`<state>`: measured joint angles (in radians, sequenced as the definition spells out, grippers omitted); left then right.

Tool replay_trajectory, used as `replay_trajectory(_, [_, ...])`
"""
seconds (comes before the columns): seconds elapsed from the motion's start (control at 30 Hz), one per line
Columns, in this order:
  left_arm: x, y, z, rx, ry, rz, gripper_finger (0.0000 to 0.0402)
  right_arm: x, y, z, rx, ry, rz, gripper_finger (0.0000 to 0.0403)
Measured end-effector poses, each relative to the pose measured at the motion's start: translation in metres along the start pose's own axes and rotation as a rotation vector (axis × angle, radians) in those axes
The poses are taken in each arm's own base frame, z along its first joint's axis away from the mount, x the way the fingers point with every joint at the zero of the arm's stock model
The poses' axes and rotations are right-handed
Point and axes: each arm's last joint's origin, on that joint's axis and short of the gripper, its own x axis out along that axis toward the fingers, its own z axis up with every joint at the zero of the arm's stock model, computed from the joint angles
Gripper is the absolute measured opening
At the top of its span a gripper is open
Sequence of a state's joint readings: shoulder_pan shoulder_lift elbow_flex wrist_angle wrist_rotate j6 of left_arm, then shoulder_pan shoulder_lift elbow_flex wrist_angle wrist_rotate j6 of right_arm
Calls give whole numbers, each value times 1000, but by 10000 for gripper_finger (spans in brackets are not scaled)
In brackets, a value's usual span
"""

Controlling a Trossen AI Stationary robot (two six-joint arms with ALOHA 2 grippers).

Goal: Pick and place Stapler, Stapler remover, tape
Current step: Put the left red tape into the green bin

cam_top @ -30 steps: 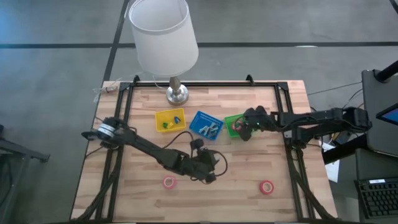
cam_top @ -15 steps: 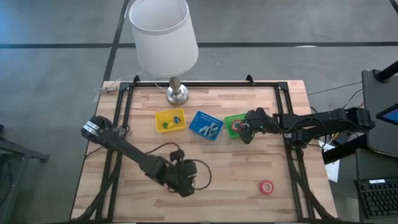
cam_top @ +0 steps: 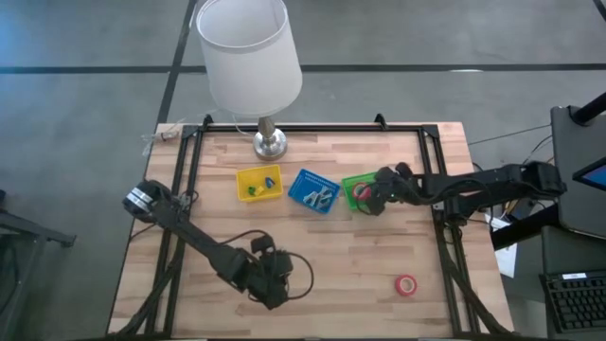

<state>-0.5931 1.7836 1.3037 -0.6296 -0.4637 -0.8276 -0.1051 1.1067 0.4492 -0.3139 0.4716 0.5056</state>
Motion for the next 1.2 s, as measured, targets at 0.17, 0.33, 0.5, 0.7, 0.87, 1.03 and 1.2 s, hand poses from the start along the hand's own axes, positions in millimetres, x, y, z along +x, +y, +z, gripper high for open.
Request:
replay_trajectory(0.17, [1,1,1,-2,-1,2,156,13,4,-6,-75,58,-31,180])
replay_trajectory(0.33, [1,1,1,6,-1,2,156,23,11,-4,-104,81,-40,180])
replay_trajectory(0.5, [0,1,1,11,-1,2,156,26,19,3,-158,104,2,180])
replay_trajectory(0.7, [0,0,0,15,20,-16,156,28,22,5,-173,123,10,175])
replay_trajectory(0.87, [0,2,-3,30,60,-16,156,23,18,3,-187,152,1,167])
replay_trajectory(1.03, [0,3,-4,36,67,-6,156,22,18,2,-212,172,33,161])
replay_trajectory(1.2, [0,3,-3,30,64,-2,156,22,17,1,-236,181,32,160])
